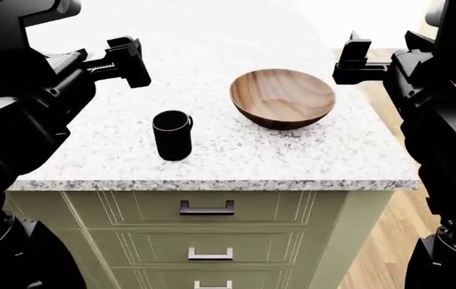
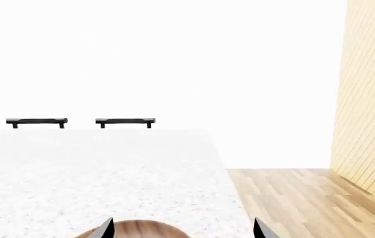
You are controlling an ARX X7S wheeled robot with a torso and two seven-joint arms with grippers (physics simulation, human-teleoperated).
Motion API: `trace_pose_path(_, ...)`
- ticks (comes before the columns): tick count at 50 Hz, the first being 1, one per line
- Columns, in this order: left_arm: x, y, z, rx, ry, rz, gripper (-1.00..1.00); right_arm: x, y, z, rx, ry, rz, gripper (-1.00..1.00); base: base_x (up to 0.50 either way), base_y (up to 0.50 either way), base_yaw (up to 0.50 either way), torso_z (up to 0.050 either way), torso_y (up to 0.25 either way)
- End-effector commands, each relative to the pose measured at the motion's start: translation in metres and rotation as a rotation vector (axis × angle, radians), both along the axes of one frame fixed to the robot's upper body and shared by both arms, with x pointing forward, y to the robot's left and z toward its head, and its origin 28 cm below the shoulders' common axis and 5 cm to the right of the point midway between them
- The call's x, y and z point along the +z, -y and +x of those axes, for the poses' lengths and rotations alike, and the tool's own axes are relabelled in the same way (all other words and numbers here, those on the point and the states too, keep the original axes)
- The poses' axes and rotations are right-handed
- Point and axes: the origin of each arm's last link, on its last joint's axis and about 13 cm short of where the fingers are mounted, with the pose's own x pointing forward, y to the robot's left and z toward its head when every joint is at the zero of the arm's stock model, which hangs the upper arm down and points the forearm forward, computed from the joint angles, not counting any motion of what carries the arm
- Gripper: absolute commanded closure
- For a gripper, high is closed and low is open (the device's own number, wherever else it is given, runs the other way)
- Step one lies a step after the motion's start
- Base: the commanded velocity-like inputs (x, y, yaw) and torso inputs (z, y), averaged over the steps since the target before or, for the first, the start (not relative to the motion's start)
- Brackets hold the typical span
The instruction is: Pick the cup and bowl and place them in the sink. Then turn on the water.
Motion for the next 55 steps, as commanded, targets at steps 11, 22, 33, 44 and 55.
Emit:
trace_pose_path(11,0.000,-0.003,0.000,0.011,-0.011,-0.002,-1.00,-0.002,-0.005,0.001,0.031,-0.020,-0.012,-1.00,0.50,-0.13,0.00,0.000,0.000)
trace_pose_path(22,-0.010,-0.024,-0.036,-0.061,-0.067,0.082,-1.00,-0.003,-0.005,-0.001,0.061,-0.006,-0.057,-1.00,0.09,-0.02,0.00,0.000,0.001)
trace_pose_path(33,-0.041,-0.052,-0.099,-0.213,-0.205,0.203,-1.00,-0.007,-0.009,0.005,0.082,-0.023,-0.096,-1.00,0.00,0.00,0.00,0.000,0.000)
trace_pose_path(44,-0.058,-0.060,-0.128,-0.341,-0.297,0.254,-1.00,-0.014,-0.013,0.009,0.094,-0.036,-0.100,-1.00,0.00,0.00,0.00,0.000,0.000)
trace_pose_path(55,-0.064,-0.058,-0.112,-0.310,-0.326,0.265,-1.00,-0.017,-0.013,0.008,0.098,-0.034,-0.088,-1.00,0.00,0.00,0.00,0.000,0.000)
